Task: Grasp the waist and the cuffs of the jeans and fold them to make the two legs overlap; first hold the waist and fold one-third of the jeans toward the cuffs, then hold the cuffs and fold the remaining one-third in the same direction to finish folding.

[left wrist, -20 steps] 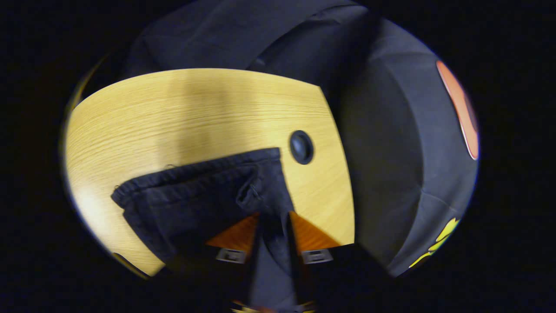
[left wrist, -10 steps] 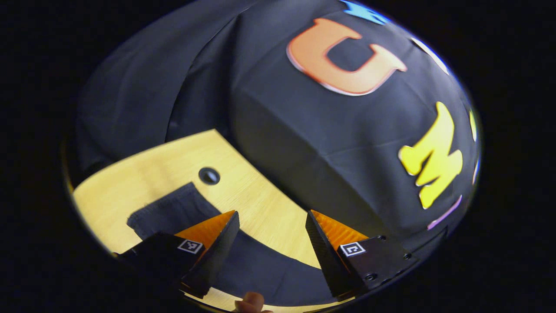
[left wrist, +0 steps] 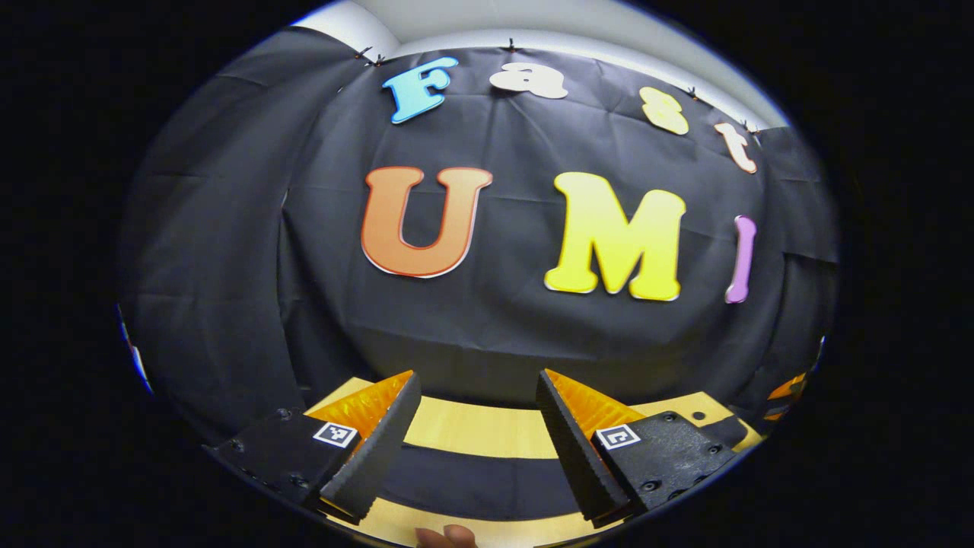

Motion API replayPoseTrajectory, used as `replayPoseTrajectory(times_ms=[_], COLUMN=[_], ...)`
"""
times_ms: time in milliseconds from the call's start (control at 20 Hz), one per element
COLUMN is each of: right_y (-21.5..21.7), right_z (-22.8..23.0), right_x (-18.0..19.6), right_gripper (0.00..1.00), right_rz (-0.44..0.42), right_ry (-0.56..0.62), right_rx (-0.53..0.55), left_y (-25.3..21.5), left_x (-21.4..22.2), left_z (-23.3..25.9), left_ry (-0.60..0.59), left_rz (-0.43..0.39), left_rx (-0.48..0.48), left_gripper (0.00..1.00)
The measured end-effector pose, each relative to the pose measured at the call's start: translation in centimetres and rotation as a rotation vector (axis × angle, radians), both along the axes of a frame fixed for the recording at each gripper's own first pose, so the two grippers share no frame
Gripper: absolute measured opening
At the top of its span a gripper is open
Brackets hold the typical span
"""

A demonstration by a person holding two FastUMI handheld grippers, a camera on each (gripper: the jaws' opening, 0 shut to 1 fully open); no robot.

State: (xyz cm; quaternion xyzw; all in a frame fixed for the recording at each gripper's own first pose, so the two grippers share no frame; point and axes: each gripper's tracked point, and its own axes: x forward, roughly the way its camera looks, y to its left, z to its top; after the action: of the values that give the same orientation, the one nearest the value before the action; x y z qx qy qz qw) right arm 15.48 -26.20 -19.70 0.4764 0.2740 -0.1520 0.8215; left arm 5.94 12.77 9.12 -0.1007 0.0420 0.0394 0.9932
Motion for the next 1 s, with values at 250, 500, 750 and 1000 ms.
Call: replayPoseTrajectory(times_ms=[250, 500, 750, 1000], right_y=[0.5, 1.7, 3.0, 3.0], right_z=[-5.4, -7.9, -10.3, -11.1], right_x=[-5.2, -4.3, -1.8, 1.2], right_gripper=[0.91, 0.98, 0.92, 0.95], right_rz=[-0.031, -0.047, -0.039, -0.085], right_ry=[0.092, 0.102, 0.109, 0.055], right_rx=[0.080, 0.174, 0.221, 0.305], left_y=[-4.4, -6.5, -4.5, -2.0], left_x=[-5.9, -10.0, -12.2, -14.2], left_z=[0.5, 1.5, 1.7, 2.0], left_ry=[-0.006, -0.015, 0.015, 0.046], left_rz=[-0.027, -0.058, -0.018, 0.043], left_rx=[0.042, 0.072, 0.102, 0.105], left_gripper=[0.98, 0.98, 0.98, 0.98])
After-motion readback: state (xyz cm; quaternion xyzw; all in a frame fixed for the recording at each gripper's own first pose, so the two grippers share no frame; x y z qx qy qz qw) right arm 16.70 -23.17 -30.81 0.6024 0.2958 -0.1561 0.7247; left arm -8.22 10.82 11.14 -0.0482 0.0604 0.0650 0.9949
